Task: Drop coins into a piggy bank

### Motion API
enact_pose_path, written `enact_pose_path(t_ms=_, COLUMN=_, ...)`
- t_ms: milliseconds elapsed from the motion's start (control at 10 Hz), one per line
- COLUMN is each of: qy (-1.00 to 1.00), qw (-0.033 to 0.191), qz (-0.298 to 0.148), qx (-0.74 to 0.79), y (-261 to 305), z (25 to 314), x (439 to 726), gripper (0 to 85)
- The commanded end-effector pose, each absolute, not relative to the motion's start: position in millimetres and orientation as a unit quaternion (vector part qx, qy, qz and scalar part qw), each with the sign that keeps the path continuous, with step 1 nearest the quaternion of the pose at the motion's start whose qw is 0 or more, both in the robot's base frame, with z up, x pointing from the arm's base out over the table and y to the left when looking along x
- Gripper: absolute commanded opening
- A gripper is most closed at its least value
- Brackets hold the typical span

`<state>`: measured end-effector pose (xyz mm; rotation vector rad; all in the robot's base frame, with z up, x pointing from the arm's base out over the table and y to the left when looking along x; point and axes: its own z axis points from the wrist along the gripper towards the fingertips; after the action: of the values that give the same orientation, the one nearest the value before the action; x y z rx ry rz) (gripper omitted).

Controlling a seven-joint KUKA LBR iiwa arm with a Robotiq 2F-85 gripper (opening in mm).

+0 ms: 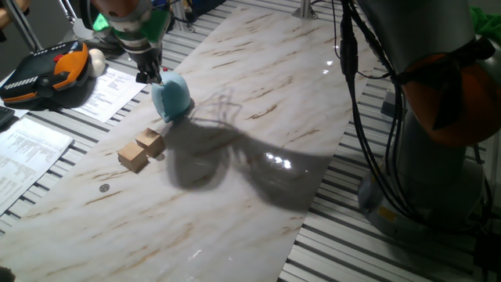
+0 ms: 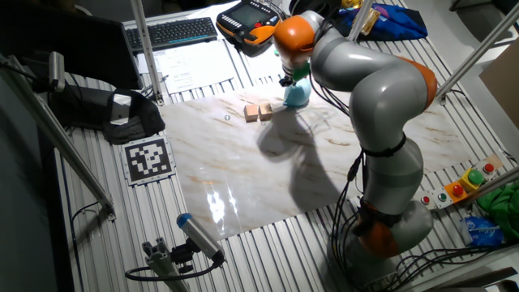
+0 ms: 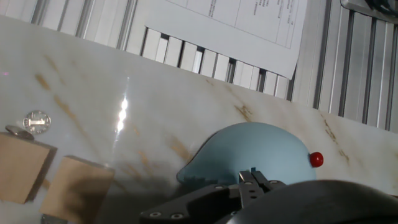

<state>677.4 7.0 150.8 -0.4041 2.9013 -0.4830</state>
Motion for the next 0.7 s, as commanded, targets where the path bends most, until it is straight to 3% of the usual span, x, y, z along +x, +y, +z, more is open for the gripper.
enact_pose_path(t_ms=0, qy=0.970, qw=0.087, qz=-0.176, qx=-0.144, y=7.4, z=150.7, x=677.8, gripper=0.0)
enact_pose_path(t_ms=600, qy=0.967, qw=0.088, qz=-0.188, qx=-0.151, y=3.5, z=148.2, x=677.8, gripper=0.0)
